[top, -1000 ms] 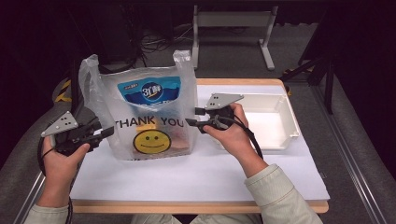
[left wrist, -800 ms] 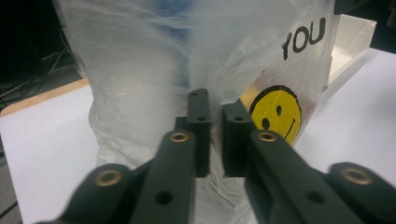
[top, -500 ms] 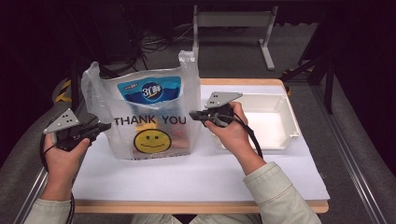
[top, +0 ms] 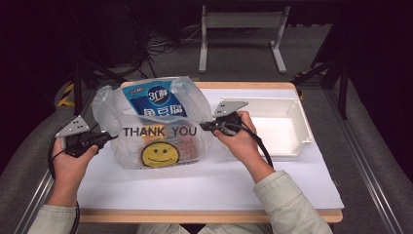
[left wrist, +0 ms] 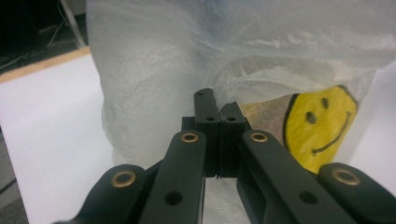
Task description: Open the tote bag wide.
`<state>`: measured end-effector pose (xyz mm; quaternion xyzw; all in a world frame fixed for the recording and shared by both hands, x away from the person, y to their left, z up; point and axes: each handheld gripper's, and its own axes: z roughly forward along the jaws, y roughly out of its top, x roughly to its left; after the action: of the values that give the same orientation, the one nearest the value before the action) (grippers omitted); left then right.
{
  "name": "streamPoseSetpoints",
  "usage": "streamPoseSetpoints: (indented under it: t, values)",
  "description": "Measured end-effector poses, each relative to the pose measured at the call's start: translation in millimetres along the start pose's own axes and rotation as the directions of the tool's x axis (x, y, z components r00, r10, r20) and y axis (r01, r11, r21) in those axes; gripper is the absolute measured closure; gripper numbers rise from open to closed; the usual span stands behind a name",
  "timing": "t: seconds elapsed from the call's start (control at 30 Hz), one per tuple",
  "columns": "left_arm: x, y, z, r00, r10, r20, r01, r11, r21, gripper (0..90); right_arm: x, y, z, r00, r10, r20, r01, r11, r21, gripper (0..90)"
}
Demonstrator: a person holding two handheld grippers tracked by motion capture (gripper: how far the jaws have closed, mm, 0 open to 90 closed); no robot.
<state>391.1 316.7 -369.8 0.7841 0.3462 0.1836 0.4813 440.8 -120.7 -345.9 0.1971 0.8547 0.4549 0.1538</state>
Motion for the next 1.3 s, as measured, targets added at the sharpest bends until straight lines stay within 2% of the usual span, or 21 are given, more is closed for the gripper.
streamPoseSetpoints:
  t: [0.23,0.33,0.53,0.8,0.87,1.07,1.17,1.3]
  values:
    - [2.5,-13.5,4.9,0.9998,-0.013,0.015,0.012,0.9985,0.053,89.7,1.5,-15.2,6.9,0.9994,0.021,-0.026,-0.021,0.999,0.031,90.0]
    - [4.7,-19.8,8.5,0.9992,-0.036,0.019,0.035,0.9966,0.075,89.7,2.5,-20.7,10.0,0.9991,0.025,-0.034,-0.024,0.999,0.047,90.0]
    - [7.9,-26.7,13.8,0.9979,-0.059,0.027,0.056,0.9932,0.102,89.7,2.8,-31.5,15.7,0.9973,0.053,-0.051,-0.049,0.997,0.067,90.0]
    - [5.6,-33.8,21.0,0.9975,-0.057,0.041,0.050,0.9871,0.152,89.8,6.7,-45.2,19.7,0.9946,0.073,-0.075,-0.065,0.993,0.100,90.0]
    - [4.6,-36.4,20.6,0.9976,-0.050,0.047,0.042,0.9864,0.159,89.8,8.3,-49.0,18.5,0.9938,0.078,-0.079,-0.070,0.992,0.106,90.0]
    - [-2.2,-46.7,15.9,0.9953,-0.063,0.073,0.049,0.9822,0.182,89.8,17.1,-60.5,13.7,0.9902,0.092,-0.105,-0.080,0.991,0.108,90.0]
    - [-5.6,-49.3,14.6,0.9954,-0.047,0.084,0.029,0.9794,0.200,89.8,21.5,-62.5,11.9,0.9897,0.085,-0.115,-0.072,0.991,0.116,90.0]
    - [-6.6,-50.6,12.9,0.9948,-0.050,0.089,0.031,0.9788,0.202,89.8,24.2,-63.8,11.7,0.9886,0.082,-0.126,-0.065,0.989,0.133,90.0]
